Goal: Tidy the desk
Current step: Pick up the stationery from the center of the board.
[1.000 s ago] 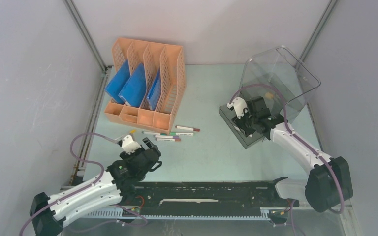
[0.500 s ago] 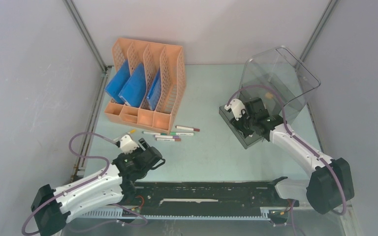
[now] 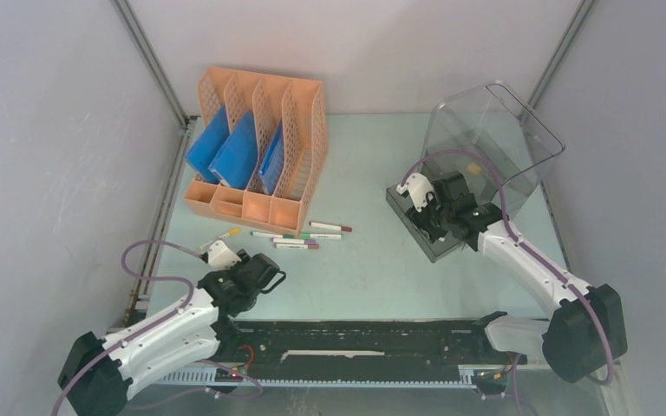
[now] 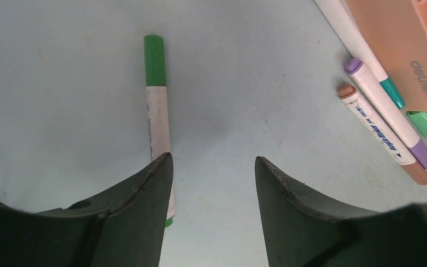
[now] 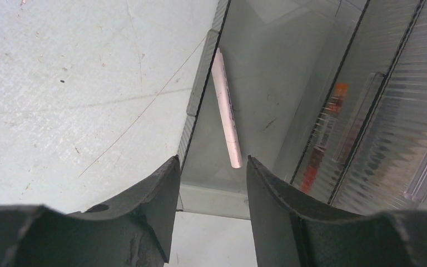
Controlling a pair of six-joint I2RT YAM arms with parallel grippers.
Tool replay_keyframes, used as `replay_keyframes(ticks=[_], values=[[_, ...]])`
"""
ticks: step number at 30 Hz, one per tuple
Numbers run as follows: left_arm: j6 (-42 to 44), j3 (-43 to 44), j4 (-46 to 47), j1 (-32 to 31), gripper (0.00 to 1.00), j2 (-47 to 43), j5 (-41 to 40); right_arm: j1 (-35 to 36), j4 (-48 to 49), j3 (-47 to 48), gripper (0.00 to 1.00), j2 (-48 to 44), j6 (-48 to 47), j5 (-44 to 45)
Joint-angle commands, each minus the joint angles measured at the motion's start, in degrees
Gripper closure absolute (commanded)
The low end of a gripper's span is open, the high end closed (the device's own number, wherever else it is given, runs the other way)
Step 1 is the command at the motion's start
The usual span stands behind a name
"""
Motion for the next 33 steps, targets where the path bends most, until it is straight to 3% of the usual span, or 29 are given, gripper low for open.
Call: replay_keyframes(ticks=[1,7,21,33], values=[[1.4,0.8,0.4,1.5,0.38,1.9,1.3,0.6,0.2,0.7,0.45,-1.9,-0.6,-0.1],[1.9,3.0,-1.1,2.0,0.36,4.6,0.7,0.9,0.2,0.7,0.45,-2.0,-0.6,-0.1],[6.5,4.0,-4.0,4.0,0.18,2.0,-2.1,1.3,0.1,0.7,0.44,-2.2,-0.7,0.0],[9.4,-0.4,1.5,12.4,0.19,-1.5,4.3,0.6,0.1,0.7,0.44,-4.1,-0.8,-0.6]])
